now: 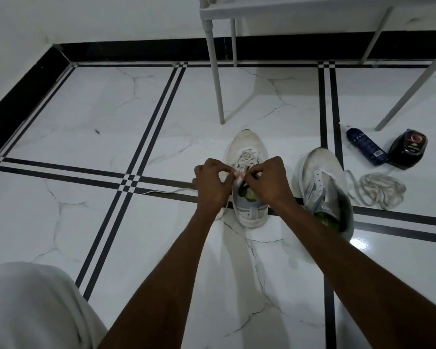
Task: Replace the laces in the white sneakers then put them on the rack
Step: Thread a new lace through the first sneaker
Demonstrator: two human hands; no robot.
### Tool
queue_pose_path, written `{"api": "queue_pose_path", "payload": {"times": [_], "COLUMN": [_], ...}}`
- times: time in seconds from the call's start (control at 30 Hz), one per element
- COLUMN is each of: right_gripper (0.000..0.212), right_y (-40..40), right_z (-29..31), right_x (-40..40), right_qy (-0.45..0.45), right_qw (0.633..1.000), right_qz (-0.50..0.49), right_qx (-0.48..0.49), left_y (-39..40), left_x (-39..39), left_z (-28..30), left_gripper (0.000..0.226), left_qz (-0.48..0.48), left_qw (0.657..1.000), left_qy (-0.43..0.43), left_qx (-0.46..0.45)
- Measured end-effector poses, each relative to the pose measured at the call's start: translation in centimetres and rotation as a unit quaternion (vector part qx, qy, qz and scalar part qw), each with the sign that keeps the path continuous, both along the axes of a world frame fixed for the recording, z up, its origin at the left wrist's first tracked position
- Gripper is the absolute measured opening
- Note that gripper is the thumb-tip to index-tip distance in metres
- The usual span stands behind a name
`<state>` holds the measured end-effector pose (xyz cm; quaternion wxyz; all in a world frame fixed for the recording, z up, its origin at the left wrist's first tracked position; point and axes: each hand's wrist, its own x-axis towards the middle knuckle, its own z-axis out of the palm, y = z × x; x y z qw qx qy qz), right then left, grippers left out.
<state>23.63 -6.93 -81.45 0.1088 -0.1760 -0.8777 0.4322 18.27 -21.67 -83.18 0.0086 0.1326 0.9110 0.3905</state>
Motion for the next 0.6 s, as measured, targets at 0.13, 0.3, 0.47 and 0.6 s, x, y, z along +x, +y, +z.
{"api": "queue_pose_path", "payload": {"times": [0.13,0.3,0.47,0.6], "right_gripper": [0.014,0.012,0.013,0.012], "right_y": [0.1,-0.1,-0.1,-0.1], "right_z": [0.5,0.6,0.2,0.3], "right_x": [0.3,0.2,0.2,0.4], "right_qy": [0.006,0.005,0.005,0.011], "right_qw": [1.000,0.999,1.000,0.999], "right_qz": [-0.015,-0.012,-0.002,-0.013], "right_qx": [-0.024,-0.034,-0.013,-0.030], "left_y": [-4.0,-5.1,0.1,-0.8], "left_x": [-2.5,-2.1,-0.1,-0.2], "left_z": [2.3,2.5,1.6,2.6], "left_gripper": [0.020,0.036,0.014,0.019], "left_qz": [0.350,0.262,-0.048,0.093], "left_qw": [0.935,0.964,0.998,0.995], "left_qy": [-0.035,0.001,-0.024,-0.022], "left_qx": [-0.042,-0.042,-0.024,-0.015]}}
